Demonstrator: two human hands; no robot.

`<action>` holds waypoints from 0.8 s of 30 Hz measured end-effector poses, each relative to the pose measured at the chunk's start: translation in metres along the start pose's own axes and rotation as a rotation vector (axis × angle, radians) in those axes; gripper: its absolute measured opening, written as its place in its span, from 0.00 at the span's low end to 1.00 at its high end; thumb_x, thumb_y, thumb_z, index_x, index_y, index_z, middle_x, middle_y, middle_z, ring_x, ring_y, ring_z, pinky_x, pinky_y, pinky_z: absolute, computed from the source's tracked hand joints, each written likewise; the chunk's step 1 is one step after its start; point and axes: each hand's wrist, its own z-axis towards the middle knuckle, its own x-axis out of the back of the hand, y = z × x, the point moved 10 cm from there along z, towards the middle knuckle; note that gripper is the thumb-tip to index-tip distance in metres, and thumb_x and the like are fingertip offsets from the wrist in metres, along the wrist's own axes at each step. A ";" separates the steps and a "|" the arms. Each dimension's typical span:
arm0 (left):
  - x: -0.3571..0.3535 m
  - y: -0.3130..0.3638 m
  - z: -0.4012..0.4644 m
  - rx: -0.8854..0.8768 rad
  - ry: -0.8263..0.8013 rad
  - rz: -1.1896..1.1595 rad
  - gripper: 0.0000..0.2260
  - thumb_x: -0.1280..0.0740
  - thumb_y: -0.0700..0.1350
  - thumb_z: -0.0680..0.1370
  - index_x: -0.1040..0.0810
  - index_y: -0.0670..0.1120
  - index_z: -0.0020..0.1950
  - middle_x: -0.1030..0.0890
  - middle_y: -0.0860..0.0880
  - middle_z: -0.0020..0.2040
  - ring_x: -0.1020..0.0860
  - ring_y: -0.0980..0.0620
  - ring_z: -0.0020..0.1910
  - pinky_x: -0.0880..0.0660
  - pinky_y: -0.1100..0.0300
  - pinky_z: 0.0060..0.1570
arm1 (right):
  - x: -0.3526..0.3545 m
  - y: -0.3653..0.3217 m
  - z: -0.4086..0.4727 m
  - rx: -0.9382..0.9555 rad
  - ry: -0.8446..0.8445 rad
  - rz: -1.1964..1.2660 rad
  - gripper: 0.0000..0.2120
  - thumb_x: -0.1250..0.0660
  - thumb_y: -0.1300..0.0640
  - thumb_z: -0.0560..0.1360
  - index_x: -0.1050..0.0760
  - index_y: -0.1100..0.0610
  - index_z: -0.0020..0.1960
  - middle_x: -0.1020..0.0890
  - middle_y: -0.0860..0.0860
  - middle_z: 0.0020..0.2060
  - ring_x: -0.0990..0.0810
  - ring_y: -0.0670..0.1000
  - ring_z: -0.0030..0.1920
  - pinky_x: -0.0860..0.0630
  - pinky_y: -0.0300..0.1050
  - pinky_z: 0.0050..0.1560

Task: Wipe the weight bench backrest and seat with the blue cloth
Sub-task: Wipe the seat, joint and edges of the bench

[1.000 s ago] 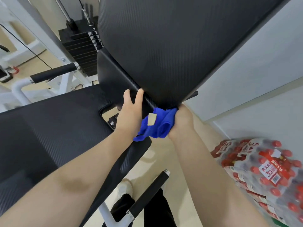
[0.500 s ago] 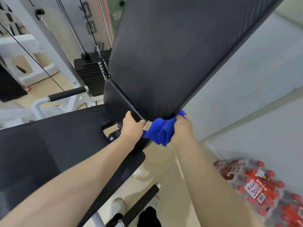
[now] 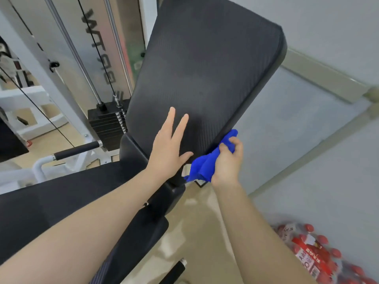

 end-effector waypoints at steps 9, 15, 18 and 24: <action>-0.015 0.041 0.004 -0.560 -0.011 0.569 0.35 0.20 0.48 0.55 0.32 0.45 0.57 0.35 0.43 0.60 0.33 0.43 0.58 0.35 0.51 0.55 | 0.000 -0.064 0.001 0.321 -0.069 -0.045 0.11 0.38 0.58 0.72 0.30 0.41 0.42 0.22 0.49 0.50 0.24 0.55 0.52 0.27 0.56 0.60; -0.017 0.036 0.014 -0.554 -0.059 0.642 0.34 0.20 0.55 0.54 0.31 0.46 0.53 0.21 0.46 0.50 0.22 0.46 0.46 0.36 0.56 0.44 | -0.007 -0.078 -0.016 0.541 -0.088 -0.225 0.12 0.41 0.62 0.72 0.34 0.44 0.43 0.27 0.45 0.44 0.28 0.49 0.46 0.30 0.40 0.48; -0.017 0.033 0.015 -0.556 -0.090 0.592 0.34 0.20 0.56 0.54 0.31 0.48 0.54 0.21 0.49 0.52 0.23 0.48 0.48 0.27 0.56 0.42 | -0.004 -0.049 -0.018 0.419 -0.169 -0.370 0.15 0.39 0.66 0.75 0.34 0.45 0.42 0.27 0.43 0.41 0.29 0.49 0.41 0.31 0.38 0.44; -0.010 0.030 0.014 -0.625 -0.178 0.455 0.28 0.21 0.51 0.58 0.28 0.51 0.54 0.20 0.49 0.52 0.20 0.48 0.46 0.23 0.58 0.36 | -0.004 -0.143 -0.014 0.565 -0.087 -0.230 0.12 0.38 0.62 0.76 0.33 0.45 0.43 0.26 0.41 0.42 0.26 0.43 0.40 0.29 0.33 0.44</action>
